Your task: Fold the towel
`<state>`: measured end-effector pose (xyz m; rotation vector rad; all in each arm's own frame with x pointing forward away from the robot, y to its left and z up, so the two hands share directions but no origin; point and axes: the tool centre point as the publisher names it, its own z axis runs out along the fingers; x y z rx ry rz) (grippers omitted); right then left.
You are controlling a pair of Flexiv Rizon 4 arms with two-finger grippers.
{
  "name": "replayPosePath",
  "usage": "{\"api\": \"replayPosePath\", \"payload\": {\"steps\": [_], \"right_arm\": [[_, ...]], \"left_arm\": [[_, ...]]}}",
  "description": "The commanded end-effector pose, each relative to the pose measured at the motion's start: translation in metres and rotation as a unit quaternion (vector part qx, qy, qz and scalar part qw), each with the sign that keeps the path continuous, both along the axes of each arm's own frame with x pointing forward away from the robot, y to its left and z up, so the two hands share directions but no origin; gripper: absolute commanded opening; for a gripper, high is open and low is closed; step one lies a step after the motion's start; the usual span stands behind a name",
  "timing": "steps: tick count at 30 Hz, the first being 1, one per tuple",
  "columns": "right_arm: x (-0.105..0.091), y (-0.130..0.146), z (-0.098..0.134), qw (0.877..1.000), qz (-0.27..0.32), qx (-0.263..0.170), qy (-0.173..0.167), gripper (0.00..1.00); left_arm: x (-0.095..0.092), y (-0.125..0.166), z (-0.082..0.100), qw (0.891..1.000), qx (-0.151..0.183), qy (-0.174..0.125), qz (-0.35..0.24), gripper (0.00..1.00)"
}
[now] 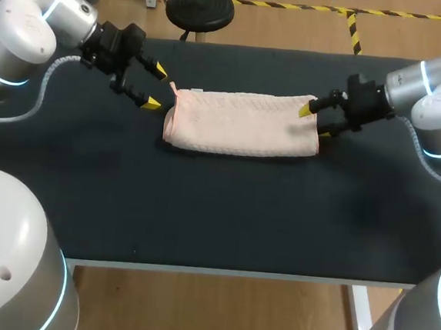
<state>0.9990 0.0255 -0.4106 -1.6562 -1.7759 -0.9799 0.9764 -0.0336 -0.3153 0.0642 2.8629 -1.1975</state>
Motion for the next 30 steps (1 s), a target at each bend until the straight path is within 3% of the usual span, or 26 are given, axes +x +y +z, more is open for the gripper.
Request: {"api": "replayPosePath", "payload": {"steps": [1, 13, 14, 16, 18, 19, 23, 30], "right_arm": [[0.003, 0.007, -0.005, 1.000, 0.001, 0.002, 0.002, 1.00], [0.009, 0.029, -0.010, 1.000, 0.000, 0.006, 0.004, 1.00], [0.010, 0.030, -0.010, 1.000, -0.001, 0.001, 0.002, 0.93], [0.010, 0.030, -0.011, 1.000, -0.005, -0.008, 0.001, 0.46], [0.010, 0.031, -0.012, 0.999, -0.007, -0.030, -0.007, 0.22], [0.010, 0.032, -0.011, 0.999, -0.007, -0.041, -0.008, 0.00], [0.012, 0.038, -0.001, 0.996, -0.010, -0.083, -0.024, 0.00], [0.022, 0.058, 0.023, 0.993, -0.029, -0.107, -0.043, 0.00]], "left_arm": [[0.000, 0.000, -0.001, 1.000, -0.001, -0.001, 0.000, 1.00], [0.000, 0.000, -0.001, 1.000, -0.001, -0.001, 0.000, 1.00], [0.000, 0.000, -0.001, 1.000, -0.001, -0.001, 0.000, 1.00], [0.000, 0.000, -0.001, 1.000, -0.001, -0.001, 0.000, 1.00], [0.000, 0.000, -0.001, 1.000, -0.001, -0.001, 0.000, 1.00], [0.000, 0.000, -0.001, 1.000, -0.001, -0.001, 0.000, 1.00], [0.000, 0.000, -0.001, 1.000, -0.001, -0.001, 0.000, 1.00], [0.000, 0.000, -0.001, 1.000, -0.001, -0.001, 0.000, 1.00]]}}
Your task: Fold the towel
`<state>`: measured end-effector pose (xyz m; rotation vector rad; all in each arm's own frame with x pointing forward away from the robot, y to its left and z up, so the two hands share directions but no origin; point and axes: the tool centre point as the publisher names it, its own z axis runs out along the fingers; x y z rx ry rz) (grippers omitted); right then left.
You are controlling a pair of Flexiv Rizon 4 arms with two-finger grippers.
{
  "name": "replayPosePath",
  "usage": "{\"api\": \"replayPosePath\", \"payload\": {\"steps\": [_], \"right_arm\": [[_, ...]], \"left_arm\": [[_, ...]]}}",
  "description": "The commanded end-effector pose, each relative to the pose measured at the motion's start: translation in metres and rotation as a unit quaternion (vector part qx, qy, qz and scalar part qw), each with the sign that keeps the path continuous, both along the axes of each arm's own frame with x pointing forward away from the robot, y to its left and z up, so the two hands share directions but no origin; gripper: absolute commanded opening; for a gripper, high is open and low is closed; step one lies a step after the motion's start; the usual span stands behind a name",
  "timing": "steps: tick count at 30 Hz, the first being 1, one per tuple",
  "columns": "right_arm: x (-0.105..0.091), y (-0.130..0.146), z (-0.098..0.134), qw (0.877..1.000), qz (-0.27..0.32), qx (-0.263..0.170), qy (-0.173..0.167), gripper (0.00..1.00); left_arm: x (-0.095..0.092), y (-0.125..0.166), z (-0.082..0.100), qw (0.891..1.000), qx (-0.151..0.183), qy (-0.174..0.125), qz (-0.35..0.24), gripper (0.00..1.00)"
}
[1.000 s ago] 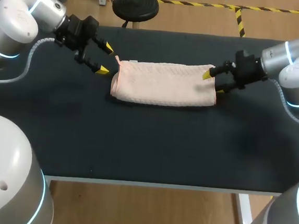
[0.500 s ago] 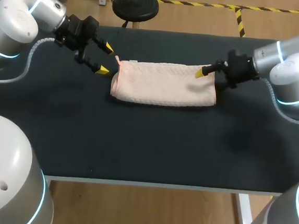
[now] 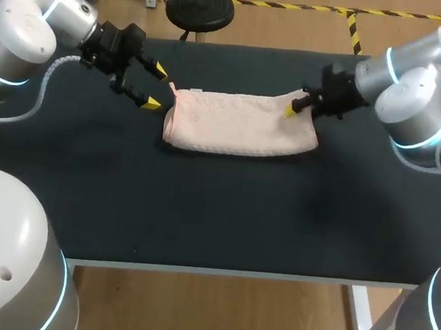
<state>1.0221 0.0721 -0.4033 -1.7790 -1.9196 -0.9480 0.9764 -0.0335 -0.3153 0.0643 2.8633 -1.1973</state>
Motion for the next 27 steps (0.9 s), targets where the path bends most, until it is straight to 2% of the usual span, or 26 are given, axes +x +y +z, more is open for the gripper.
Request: {"api": "replayPosePath", "payload": {"steps": [1, 5, 11, 21, 27], "right_arm": [[-0.001, 0.017, 0.020, 1.000, -0.010, -0.027, -0.008, 0.00], [0.001, 0.040, 0.034, 1.000, -0.011, -0.024, -0.017, 0.00], [0.001, 0.084, 0.042, 1.000, -0.005, -0.018, -0.018, 0.00], [0.006, 0.168, 0.047, 1.000, -0.002, -0.018, -0.023, 0.00], [0.003, 0.211, 0.041, 1.000, -0.009, -0.020, -0.017, 0.00]], "left_arm": [[0.000, 0.000, -0.001, 1.000, -0.001, -0.001, 0.000, 1.00], [0.000, 0.000, -0.001, 1.000, -0.001, -0.001, 0.000, 1.00], [0.000, 0.000, -0.001, 1.000, -0.001, -0.001, 0.000, 1.00], [0.000, 0.000, -0.001, 1.000, -0.001, -0.001, 0.000, 1.00], [0.000, 0.000, -0.001, 1.000, -0.001, -0.001, 0.000, 1.00]]}}
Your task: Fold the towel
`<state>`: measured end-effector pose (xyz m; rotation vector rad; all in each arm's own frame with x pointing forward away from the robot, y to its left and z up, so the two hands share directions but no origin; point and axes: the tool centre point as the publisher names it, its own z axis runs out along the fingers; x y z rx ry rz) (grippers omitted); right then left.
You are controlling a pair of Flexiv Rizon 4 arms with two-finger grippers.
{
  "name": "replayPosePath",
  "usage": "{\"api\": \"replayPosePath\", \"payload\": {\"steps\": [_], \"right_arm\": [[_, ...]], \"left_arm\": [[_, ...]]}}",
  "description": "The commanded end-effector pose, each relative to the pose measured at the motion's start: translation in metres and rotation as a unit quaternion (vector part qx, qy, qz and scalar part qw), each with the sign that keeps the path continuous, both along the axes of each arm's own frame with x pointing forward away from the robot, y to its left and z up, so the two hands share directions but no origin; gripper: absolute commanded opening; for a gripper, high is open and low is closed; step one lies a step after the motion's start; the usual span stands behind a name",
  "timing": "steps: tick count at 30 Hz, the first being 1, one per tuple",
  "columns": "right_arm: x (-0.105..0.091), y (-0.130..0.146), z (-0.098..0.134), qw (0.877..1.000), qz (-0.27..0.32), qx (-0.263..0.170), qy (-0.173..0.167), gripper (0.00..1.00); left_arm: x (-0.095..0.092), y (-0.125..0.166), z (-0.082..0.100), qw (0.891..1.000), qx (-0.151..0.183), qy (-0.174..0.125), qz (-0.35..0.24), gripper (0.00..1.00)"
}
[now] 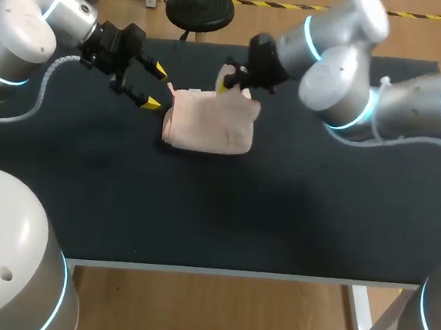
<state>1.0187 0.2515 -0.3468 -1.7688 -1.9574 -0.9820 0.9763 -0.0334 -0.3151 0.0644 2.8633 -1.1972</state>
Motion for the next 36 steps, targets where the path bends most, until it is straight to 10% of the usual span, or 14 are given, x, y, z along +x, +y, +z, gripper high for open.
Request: {"api": "replayPosePath", "payload": {"steps": [1, 9, 10, 36], "right_arm": [[0.006, 0.037, -0.018, 1.000, -0.019, -0.015, 0.006, 0.00], [-0.005, 0.058, -0.019, 0.999, -0.048, -0.015, 0.002, 0.05], [-0.006, 0.058, -0.017, 0.998, -0.055, -0.007, -0.002, 1.00], [-0.013, 0.032, 0.055, 0.988, -0.088, 0.055, -0.114, 1.00]], "left_arm": [[0.000, 0.000, -0.001, 1.000, -0.001, -0.001, 0.000, 1.00], [0.000, 0.000, -0.001, 1.000, -0.001, -0.001, 0.000, 1.00], [0.000, 0.000, -0.001, 1.000, -0.001, -0.001, 0.000, 1.00], [0.000, 0.000, -0.001, 1.000, -0.001, -0.001, 0.000, 1.00]]}}
